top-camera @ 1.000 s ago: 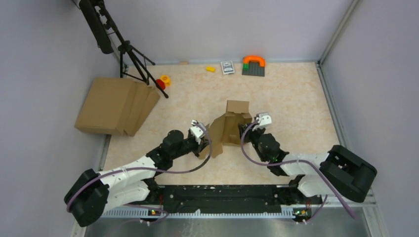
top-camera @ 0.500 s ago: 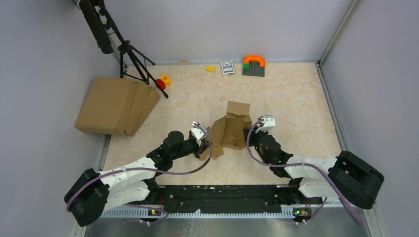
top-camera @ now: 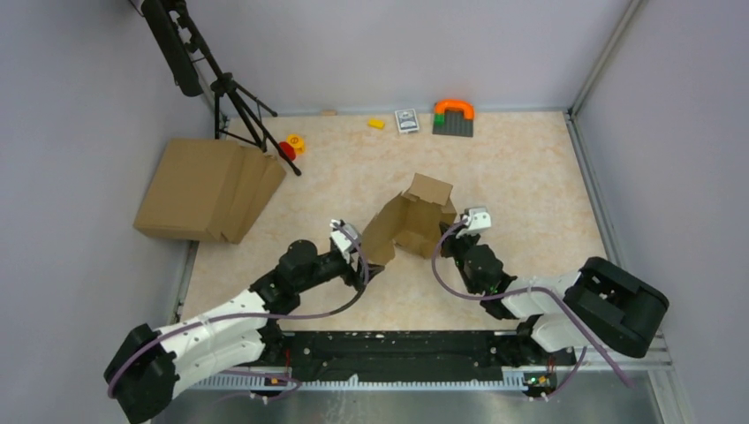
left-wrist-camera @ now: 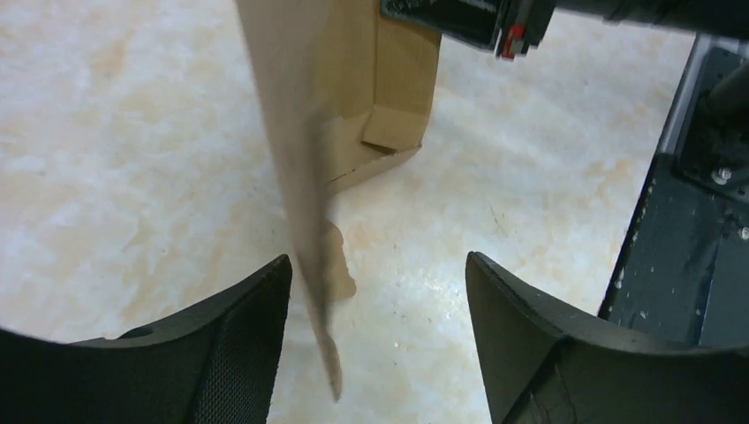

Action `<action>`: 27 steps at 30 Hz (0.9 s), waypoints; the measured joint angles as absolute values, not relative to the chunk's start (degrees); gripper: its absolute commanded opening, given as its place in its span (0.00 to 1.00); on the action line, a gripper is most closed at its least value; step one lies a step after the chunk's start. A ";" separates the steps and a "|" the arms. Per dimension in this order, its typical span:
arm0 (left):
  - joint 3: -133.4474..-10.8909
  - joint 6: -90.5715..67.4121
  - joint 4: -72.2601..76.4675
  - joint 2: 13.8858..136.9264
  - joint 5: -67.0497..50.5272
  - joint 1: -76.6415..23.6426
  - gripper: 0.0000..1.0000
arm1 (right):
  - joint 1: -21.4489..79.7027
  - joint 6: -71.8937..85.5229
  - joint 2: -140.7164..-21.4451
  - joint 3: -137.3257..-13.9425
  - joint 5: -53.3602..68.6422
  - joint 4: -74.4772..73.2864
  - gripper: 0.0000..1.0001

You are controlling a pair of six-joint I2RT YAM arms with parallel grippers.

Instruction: Fold the paper box

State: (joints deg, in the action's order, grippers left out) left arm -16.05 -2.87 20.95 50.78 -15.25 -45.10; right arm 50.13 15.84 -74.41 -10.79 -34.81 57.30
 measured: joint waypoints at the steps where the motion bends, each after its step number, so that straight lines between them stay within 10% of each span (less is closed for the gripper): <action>1: -16.05 -3.18 20.10 48.82 -14.35 -45.10 0.78 | 50.15 14.57 -74.94 -10.76 -34.74 58.63 0.00; 17: -18.28 -4.08 12.49 44.27 1.65 -44.49 0.80 | 50.15 0.05 -79.53 -10.90 -31.03 69.69 0.00; 27: -18.76 -1.78 15.00 49.84 -0.25 -40.73 0.16 | 50.15 -1.80 -84.44 -12.64 -31.03 72.23 0.00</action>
